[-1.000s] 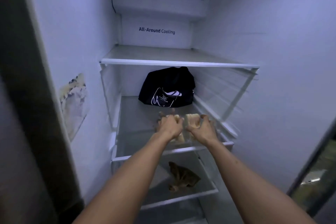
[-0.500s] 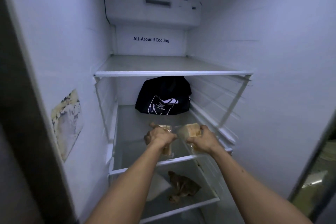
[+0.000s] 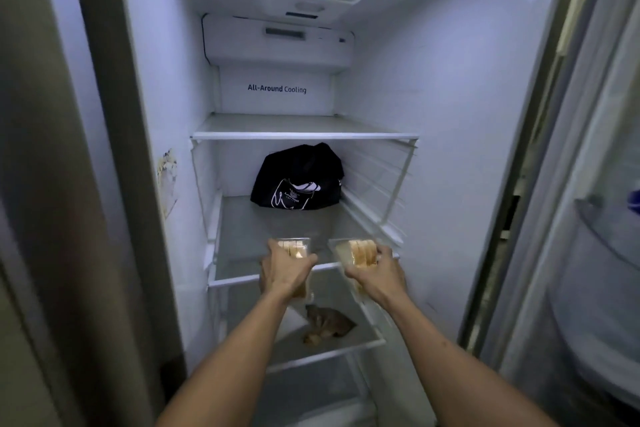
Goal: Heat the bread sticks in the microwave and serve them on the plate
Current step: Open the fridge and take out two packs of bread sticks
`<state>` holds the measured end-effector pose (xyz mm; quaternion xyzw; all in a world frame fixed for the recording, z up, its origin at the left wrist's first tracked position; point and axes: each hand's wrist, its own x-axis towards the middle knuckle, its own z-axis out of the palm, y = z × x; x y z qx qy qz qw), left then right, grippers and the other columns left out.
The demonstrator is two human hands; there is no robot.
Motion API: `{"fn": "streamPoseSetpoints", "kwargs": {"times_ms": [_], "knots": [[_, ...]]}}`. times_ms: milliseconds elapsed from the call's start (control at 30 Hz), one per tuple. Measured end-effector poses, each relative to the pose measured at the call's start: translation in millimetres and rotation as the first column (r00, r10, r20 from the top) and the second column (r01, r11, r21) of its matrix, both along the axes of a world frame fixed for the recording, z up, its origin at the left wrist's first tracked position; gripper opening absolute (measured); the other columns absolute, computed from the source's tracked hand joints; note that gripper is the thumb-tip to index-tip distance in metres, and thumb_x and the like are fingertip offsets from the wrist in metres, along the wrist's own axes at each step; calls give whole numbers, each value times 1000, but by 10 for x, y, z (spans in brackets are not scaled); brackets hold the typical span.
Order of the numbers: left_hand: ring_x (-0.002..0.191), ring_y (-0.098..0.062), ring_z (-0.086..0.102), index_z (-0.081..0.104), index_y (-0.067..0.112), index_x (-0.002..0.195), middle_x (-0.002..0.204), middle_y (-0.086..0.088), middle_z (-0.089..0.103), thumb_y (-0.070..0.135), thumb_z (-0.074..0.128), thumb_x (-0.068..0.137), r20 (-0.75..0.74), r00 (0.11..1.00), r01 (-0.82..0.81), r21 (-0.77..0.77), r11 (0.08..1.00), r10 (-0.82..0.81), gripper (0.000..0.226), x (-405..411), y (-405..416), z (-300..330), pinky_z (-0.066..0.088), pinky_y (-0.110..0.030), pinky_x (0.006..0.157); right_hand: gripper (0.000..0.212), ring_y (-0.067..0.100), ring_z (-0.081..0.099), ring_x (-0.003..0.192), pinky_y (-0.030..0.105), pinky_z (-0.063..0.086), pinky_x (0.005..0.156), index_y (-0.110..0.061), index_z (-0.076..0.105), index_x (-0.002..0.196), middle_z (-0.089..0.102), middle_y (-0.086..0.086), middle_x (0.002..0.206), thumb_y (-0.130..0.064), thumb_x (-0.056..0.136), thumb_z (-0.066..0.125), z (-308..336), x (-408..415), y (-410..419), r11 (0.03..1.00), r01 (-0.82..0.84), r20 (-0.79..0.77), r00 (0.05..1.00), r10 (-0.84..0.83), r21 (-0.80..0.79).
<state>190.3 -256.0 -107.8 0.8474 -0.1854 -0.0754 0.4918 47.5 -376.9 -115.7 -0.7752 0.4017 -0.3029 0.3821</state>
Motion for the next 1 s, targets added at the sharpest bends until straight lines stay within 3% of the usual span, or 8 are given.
{"fn": "streamPoseSetpoints", "kwargs": {"times_ms": [167, 400, 567, 667, 800, 1000], "knots": [[105, -33, 56, 38, 16, 124, 115, -12, 56, 50, 72, 42, -77, 995, 62, -77, 995, -68, 94, -340, 284, -151, 51, -45, 91, 77, 18, 63, 93, 41, 54, 84, -33, 46, 119, 65, -6, 107, -56, 52, 75, -93, -407, 309, 1000, 16, -65, 998, -16, 7], [76, -16, 71, 59, 26, 107, 76, 10, 72, 53, 83, 28, -119, 984, 119, -112, 987, -132, 86, -501, 628, -545, 61, -41, 73, 87, 21, 62, 93, 39, 53, 81, -35, 41, 128, 62, -2, 109, -60, 51, 73, -187, -884, 863, 999, 53, -63, 997, -53, -3], [83, -21, 68, 44, 25, 105, 91, 1, 68, 54, 85, 27, -142, 977, 132, -198, 971, -162, 93, -877, 1156, -538, 59, -44, 78, 85, 21, 63, 96, 43, 54, 86, -36, 43, 123, 63, -5, 110, -62, 48, 71, -238, -1195, 1418, 995, 96, -38, 995, -95, 29], [94, -26, 64, 39, 23, 115, 105, -4, 62, 57, 85, 31, -133, 974, 162, -168, 972, -185, 102, -1095, 1508, -582, 57, -47, 83, 82, 19, 64, 93, 41, 56, 84, -38, 42, 123, 63, -5, 109, -61, 50, 72, -342, -1419, 1764, 992, 112, -35, 993, -110, 56], [100, -26, 60, 29, 23, 136, 114, -4, 57, 42, 89, 49, -114, 957, 246, -168, 954, -267, 108, -1516, 1979, -762, 54, -43, 84, 80, 15, 65, 91, 42, 57, 83, -37, 44, 122, 64, -9, 106, -59, 51, 74, -575, -1854, 2245, 987, 131, -33, 991, -129, 95], [99, -23, 62, 34, 24, 135, 114, -2, 61, 41, 89, 47, -211, 907, 350, -106, 931, -364, 106, -2227, 2420, -1179, 57, -40, 79, 71, 14, 62, 97, 39, 55, 87, -35, 47, 119, 62, -7, 112, -46, 59, 82, -1015, -2726, 2890, 965, 210, -40, 978, -206, 155]]}}
